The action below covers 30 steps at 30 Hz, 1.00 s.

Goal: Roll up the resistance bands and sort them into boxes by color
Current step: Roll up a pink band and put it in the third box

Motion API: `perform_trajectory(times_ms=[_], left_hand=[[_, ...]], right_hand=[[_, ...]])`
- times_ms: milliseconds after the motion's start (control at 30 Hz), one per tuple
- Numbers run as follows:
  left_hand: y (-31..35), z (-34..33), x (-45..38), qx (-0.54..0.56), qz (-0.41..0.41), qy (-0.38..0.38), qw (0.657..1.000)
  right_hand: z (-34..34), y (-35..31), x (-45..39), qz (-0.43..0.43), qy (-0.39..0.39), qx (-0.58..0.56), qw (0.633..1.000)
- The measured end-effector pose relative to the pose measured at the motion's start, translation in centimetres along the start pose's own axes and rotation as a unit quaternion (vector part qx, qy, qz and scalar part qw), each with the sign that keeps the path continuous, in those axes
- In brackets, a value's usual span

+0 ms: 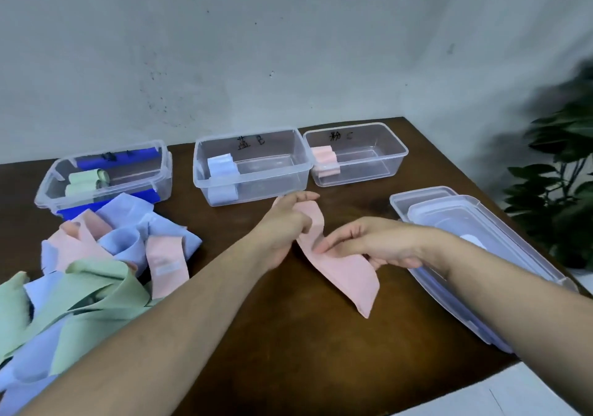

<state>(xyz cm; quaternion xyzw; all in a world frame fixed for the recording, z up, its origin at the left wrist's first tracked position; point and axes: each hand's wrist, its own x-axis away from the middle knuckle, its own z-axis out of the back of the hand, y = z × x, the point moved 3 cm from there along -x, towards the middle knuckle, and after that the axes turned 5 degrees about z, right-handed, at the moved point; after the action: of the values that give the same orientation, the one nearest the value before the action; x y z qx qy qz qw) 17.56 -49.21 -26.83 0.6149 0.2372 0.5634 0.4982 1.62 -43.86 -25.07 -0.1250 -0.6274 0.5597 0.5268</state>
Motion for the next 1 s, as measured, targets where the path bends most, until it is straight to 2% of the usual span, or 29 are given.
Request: perform_trajectory(times_ms=[133, 267, 400, 500, 667, 767, 867, 1000], left_hand=[[0.3, -0.9, -0.5, -0.037, -0.026, -0.042, 0.998], [0.4, -1.5, -0.8, -0.069, -0.078, -0.025, 0.994], [0.6, -1.6, -1.7, -0.049, -0.134, -0.001, 0.99], [0.2, -1.3, -2.2, -0.044, -0.127, 0.028, 0.991], [-0.1, -1.0, -2.5, -0.13, -0.094, 0.082, 0.984], [-0.2, -1.0, -2.1, -0.136, -0.082, 0.097, 0.983], [-1.0, -1.5, -0.5, -0.16, -0.104, 0.106, 0.976], [-3.0, -2.4, 2.5, -0.24, -0.173, 0.108, 0.949]], right_hand=[[-0.4, 1.2, 0.4, -0.029, 0.013, -0.024, 0.999], [-1.2, 2.0, 0.8, -0.039, 0.013, 0.009, 0.999], [-1.9, 2.5, 1.2, -0.03, 0.018, 0.018, 0.999], [-2.2, 2.5, 1.4, -0.026, 0.034, 0.043, 0.998], [-2.5, 2.2, 1.8, -0.006, 0.044, 0.139, 0.989], [-2.8, 2.7, 2.2, 0.001, 0.041, 0.174, 0.984], [-3.0, 3.5, 2.4, 0.04, 0.076, 0.283, 0.955], [-3.3, 4.8, 3.3, 0.139, 0.152, 0.383, 0.901]])
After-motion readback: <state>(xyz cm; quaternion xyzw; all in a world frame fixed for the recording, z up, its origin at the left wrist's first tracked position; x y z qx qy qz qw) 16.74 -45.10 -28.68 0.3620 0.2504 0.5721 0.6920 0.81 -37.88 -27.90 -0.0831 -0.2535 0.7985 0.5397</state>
